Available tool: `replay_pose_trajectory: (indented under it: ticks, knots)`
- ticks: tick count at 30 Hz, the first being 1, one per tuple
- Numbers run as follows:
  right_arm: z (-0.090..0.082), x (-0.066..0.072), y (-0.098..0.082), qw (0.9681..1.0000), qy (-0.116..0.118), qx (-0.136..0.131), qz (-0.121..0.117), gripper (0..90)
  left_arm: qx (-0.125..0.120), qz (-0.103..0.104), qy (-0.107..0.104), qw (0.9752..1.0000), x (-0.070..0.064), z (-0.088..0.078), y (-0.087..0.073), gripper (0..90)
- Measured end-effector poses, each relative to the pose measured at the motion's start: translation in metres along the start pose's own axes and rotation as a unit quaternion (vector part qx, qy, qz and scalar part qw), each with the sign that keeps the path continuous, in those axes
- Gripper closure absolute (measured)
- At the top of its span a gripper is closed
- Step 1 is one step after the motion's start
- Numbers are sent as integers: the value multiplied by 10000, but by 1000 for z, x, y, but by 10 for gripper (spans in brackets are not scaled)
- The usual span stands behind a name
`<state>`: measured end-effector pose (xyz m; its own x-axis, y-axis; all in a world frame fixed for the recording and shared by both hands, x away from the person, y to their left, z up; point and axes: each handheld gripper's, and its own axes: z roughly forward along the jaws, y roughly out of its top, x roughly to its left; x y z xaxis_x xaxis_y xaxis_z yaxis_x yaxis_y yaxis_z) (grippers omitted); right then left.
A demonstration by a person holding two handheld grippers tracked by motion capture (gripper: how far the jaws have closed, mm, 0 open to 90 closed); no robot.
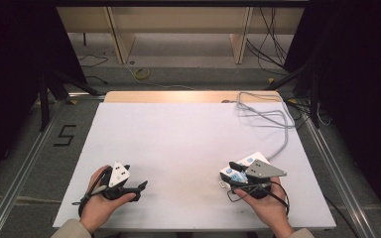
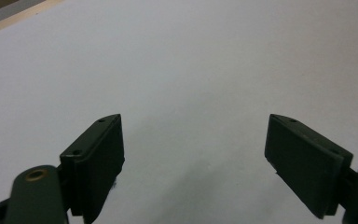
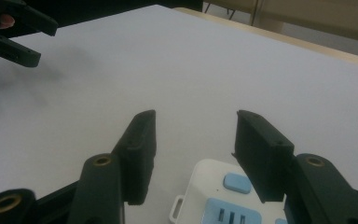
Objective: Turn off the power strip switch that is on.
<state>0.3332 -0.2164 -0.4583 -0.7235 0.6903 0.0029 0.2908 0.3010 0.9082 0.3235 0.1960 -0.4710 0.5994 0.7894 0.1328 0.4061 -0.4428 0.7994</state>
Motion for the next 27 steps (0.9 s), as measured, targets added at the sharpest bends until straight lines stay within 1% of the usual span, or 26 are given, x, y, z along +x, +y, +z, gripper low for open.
replay_pose_trajectory:
  ticks: [5, 8, 9, 10, 12, 15, 18, 20, 27]
  knots:
    - [-1, 1, 3, 10000, -17, 22, -90, 528, -9, -4, 0, 10000, 0, -1, 0, 198]
    - [-2, 2, 4, 9999, 22, 55, -134, 564, -2, -19, -6, 10000, -1, -1, -1, 201]
    - [-1, 2, 4, 9998, 15, 89, -157, 587, -8, 11, 12, 10000, 0, -1, -1, 202]
    - [-1, 2, 5, 9998, 28, 116, -177, 612, -19, 7, 19, 10000, 0, -2, 0, 202]
    - [-1, 2, 6, 9995, -18, 193, -264, 673, -23, 5, 22, 10000, 1, -2, 0, 202]
    - [-2, 2, 8, 9988, -72, 315, -373, 779, -3, 0, 27, 10000, 0, -1, 0, 204]
    - [-3, 1, 9, 9975, -165, 466, -514, 859, -8, -5, 35, 10000, 1, -1, 0, 205]
    - [-4, 1, 11, 9970, -241, 512, -522, 900, -21, -29, 49, 10000, 1, -1, 0, 206]
    - [-7, -1, 14, 9964, -348, 584, -501, 900, 1, -20, 74, 10000, 2, -2, -1, 209]
